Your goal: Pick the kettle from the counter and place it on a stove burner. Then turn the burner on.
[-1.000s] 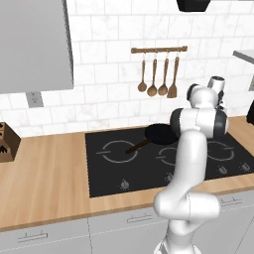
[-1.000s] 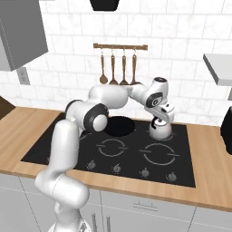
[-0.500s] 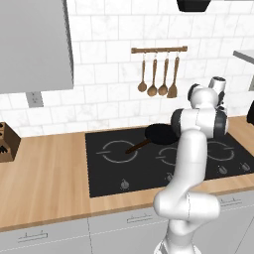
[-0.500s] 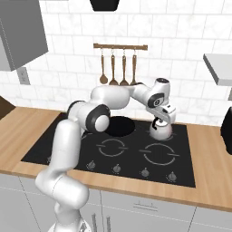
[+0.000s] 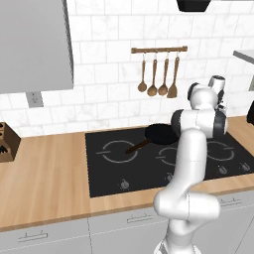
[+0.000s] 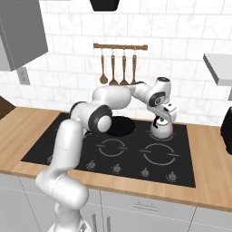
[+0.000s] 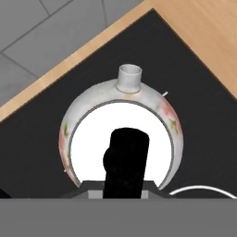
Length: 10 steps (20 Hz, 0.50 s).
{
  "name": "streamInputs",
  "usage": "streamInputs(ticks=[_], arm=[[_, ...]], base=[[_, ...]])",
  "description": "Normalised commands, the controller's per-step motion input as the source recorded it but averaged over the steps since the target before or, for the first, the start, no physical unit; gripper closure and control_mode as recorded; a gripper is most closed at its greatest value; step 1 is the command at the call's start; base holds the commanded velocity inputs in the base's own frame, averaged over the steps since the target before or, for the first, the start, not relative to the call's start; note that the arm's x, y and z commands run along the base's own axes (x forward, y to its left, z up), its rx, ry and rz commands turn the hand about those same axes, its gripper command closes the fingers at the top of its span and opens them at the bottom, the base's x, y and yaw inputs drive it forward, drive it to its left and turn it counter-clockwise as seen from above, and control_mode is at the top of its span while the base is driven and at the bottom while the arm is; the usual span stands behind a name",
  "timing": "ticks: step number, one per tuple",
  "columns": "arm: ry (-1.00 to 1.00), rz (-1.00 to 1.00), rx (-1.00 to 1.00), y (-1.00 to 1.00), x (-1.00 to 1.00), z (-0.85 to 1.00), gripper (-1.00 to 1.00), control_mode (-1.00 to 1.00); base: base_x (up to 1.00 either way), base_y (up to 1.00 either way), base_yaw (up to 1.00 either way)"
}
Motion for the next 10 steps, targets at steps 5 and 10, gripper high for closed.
streamInputs(ticks=[5,10], arm=[[0.0,0.0,0.0,0.0,0.0,0.0,-1.0,-1.0],[0.0,0.0,0.0,0.0,0.0,0.0,-1.0,-1.0]], base=[[0.0,0.0,0.0],[0.0,0.0,0.0]])
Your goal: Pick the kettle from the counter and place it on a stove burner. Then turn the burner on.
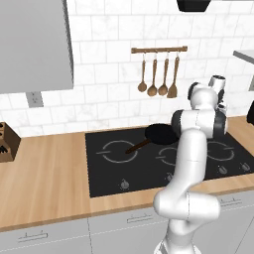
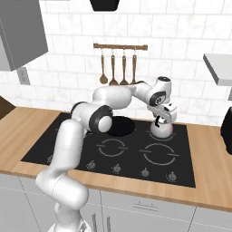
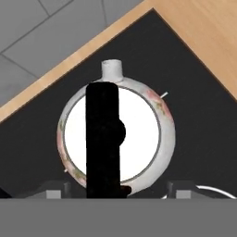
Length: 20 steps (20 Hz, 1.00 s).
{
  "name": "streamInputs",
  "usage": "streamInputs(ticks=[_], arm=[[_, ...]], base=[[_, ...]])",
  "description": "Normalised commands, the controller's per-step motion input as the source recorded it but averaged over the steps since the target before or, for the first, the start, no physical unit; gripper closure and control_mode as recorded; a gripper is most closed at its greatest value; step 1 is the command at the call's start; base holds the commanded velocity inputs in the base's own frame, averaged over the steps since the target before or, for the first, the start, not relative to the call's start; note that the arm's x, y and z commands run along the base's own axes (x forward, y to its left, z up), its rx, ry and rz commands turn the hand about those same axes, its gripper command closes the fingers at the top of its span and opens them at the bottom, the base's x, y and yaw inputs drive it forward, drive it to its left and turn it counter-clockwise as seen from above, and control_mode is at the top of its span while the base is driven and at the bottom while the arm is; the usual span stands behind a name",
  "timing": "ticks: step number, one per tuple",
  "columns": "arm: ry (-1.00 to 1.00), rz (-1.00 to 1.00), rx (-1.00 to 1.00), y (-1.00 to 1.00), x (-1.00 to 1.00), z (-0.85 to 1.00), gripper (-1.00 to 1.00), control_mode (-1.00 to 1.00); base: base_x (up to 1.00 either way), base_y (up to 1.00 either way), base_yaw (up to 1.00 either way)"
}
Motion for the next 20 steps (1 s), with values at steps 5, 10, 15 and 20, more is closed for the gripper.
streamInputs(ticks=[5,10,15,20], arm=[[0.0,0.0,-0.04,0.03,-0.22,0.07,-1.0,-1.0],[0.0,0.09,-0.08,0.17,-0.79,0.4,-1.0,-1.0],[0.14,0.13,-0.01,0.18,-0.97,0.08,-1.0,-1.0],[0.1,0.17,0.0,0.12,-0.9,-0.18,-1.0,-1.0]], base=[[0.0,0.0,0.0],[0.0,0.0,0.0],[0.0,0.0,0.0],[0.0,0.0,0.0]])
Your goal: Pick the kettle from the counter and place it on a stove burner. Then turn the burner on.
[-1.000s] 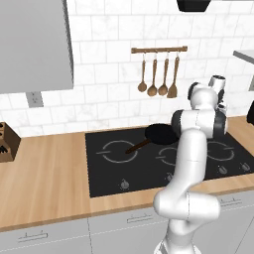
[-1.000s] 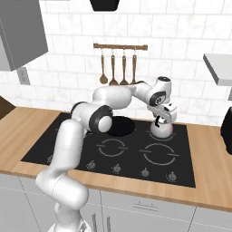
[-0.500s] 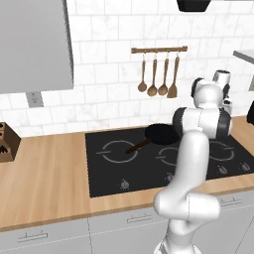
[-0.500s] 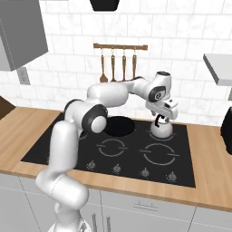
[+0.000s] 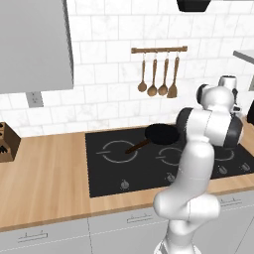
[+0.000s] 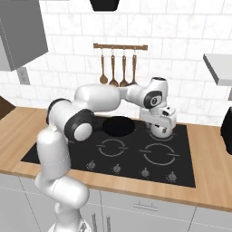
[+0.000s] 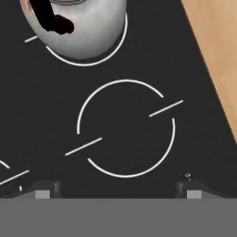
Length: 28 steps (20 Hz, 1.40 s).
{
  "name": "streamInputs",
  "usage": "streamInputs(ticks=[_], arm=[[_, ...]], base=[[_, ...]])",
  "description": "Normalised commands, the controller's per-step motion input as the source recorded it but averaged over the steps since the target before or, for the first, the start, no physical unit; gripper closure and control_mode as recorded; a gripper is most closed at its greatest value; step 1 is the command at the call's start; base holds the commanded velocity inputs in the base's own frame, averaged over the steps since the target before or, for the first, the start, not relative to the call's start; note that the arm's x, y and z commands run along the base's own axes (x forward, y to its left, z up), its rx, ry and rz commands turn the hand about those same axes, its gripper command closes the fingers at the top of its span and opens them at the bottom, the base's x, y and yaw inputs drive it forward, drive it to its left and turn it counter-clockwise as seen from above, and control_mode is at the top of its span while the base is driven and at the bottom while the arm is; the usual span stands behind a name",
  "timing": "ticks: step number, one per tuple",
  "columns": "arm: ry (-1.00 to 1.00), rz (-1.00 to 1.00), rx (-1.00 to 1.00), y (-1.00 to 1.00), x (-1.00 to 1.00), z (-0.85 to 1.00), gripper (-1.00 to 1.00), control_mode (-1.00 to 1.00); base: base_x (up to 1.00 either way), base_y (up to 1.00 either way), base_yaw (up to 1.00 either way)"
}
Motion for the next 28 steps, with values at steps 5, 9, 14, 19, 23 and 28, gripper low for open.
streamInputs(ticks=[5,9,14,19,23,28], arm=[[0.04,0.17,0.0,0.09,-0.5,0.0,-1.0,-1.0],[0.08,0.18,0.0,0.0,-0.41,-0.02,-1.0,-1.0],[0.11,0.21,0.0,0.0,-0.35,0.0,-1.0,-1.0],[0.05,0.25,0.0,0.0,-0.38,0.0,-1.0,-1.0],[-0.02,0.21,0.0,0.0,-0.2,0.0,-1.0,-1.0],[-0.19,0.03,0.06,0.0,-0.08,0.04,-1.0,-1.0]], base=[[0.0,0.0,0.0],[0.0,0.0,0.0],[0.0,0.0,0.0],[0.0,0.0,0.0],[0.0,0.0,0.0],[0.0,0.0,0.0]])
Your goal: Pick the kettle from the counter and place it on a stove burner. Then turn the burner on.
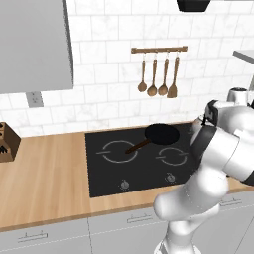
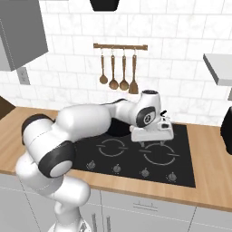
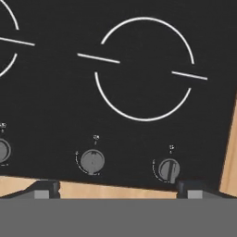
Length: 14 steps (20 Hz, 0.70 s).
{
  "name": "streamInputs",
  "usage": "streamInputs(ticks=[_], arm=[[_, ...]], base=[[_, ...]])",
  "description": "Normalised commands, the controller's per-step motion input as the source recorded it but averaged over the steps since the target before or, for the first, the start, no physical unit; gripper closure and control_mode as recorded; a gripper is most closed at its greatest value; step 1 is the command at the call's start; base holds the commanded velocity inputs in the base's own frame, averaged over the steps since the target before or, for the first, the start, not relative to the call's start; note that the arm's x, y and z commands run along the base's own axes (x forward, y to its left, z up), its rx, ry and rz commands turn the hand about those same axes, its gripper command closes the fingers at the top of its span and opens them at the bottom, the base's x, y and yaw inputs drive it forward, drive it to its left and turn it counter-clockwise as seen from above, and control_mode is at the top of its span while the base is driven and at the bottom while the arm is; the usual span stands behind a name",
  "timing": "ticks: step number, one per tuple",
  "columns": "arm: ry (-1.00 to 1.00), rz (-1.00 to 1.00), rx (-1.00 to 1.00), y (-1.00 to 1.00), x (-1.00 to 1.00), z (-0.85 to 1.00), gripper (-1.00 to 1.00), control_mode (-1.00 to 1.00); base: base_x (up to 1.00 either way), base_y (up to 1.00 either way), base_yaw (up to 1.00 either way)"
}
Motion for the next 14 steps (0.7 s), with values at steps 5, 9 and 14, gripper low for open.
streamInputs(ticks=[5,9,14], arm=[[-0.03,-0.01,0.15,0.0,-0.01,-0.07,-1.0,-1.0],[0.03,-0.07,0.11,0.01,0.0,-0.17,-1.0,-1.0],[0.06,0.0,0.01,0.0,0.0,-0.33,-1.0,-1.0]], base=[[0.0,0.0,0.0],[0.0,0.0,0.0],[0.0,0.0,0.0]])
